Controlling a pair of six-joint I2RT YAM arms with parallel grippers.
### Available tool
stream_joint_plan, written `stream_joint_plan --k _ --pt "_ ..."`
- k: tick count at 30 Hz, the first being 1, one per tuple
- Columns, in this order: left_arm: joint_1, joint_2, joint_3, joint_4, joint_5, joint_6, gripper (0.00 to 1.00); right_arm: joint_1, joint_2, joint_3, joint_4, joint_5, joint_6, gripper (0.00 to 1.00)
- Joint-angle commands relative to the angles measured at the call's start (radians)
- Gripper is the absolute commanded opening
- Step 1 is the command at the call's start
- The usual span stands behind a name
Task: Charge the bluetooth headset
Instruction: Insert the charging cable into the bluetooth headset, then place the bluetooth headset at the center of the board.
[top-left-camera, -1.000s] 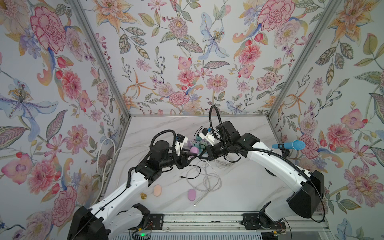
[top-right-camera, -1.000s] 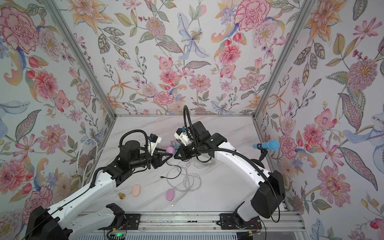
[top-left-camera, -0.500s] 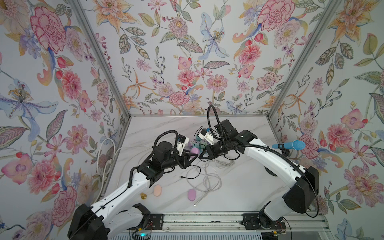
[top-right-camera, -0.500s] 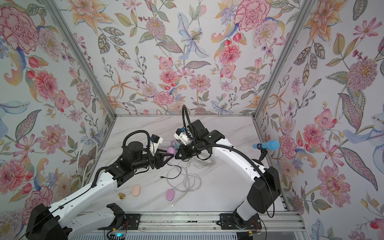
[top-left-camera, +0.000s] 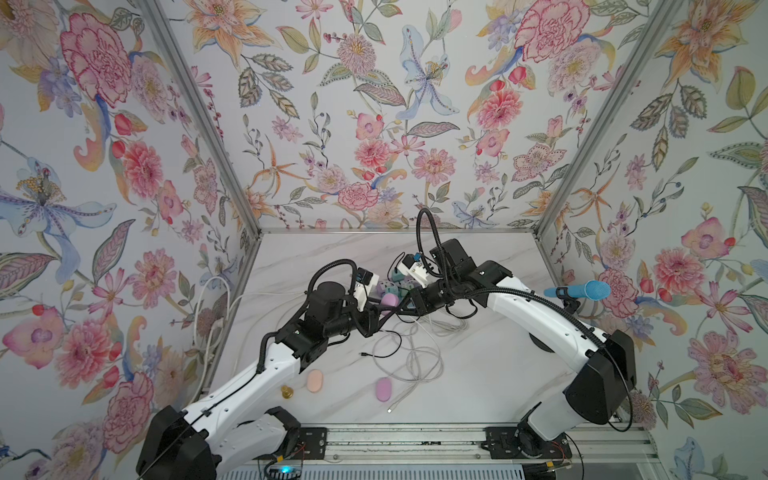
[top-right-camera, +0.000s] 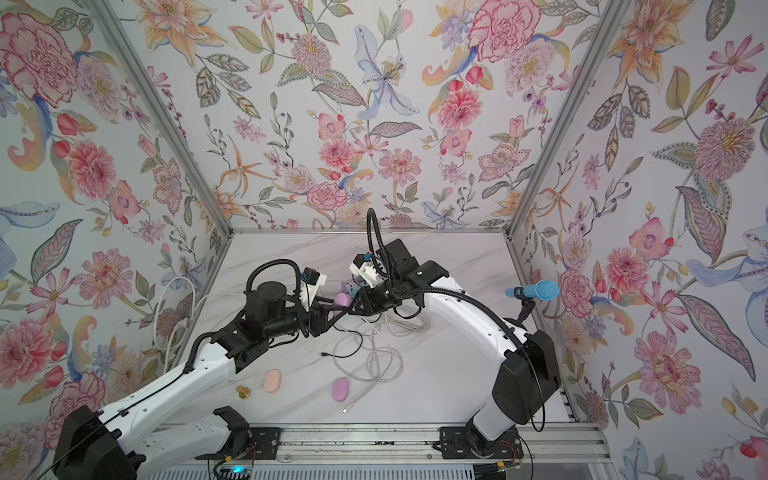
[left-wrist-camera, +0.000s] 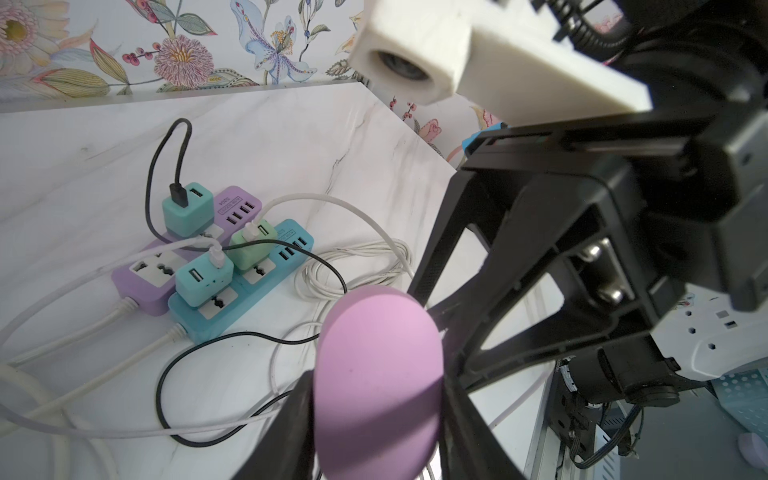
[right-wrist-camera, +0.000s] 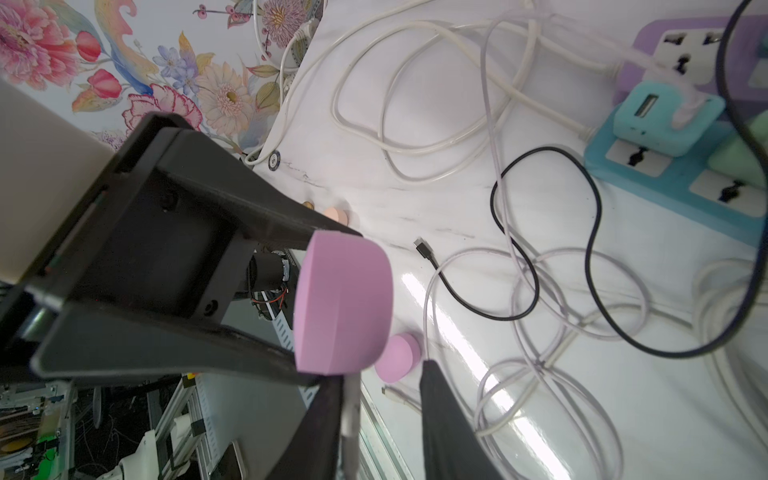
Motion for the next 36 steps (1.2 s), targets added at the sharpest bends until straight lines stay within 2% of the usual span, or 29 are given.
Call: stream_joint_plan --k 1,5,10,17,21,28,32,36 --pt "0.001 0.013 0.008 -0.035 0.149 0.033 0.00 0.007 -0.063 -0.025 0.317 0.023 0.014 0.40" --pt "0.050 0.018 -0.019 -0.104 0.015 -0.007 0.00 0.003 -0.160 -0.086 0.326 0.098 0.022 0.46" --pt "0.060 0.017 -0.076 -0.191 -0.127 -0.108 0.00 -0.003 -0.268 -0.151 0.333 0.199 0.020 0.51" --pt "0.071 -0.012 -0.206 -0.286 -0.318 -0.267 0.01 0.004 -0.310 -0.206 0.336 0.230 0.023 0.51" --pt "0.093 -0.007 -0.275 -0.277 -0.350 -0.334 0.07 0.029 -0.305 -0.220 0.336 0.230 0.019 0.52" --pt "0.142 0.007 -0.357 -0.196 -0.372 -0.379 0.09 0.080 -0.281 -0.233 0.336 0.236 0.015 0.52" --pt "0.174 0.038 -0.370 -0.154 -0.373 -0.372 0.26 0.101 -0.269 -0.237 0.341 0.238 0.018 0.52" --pt "0.194 0.067 -0.345 -0.152 -0.382 -0.346 0.62 0.124 -0.250 -0.239 0.345 0.233 0.020 0.53"
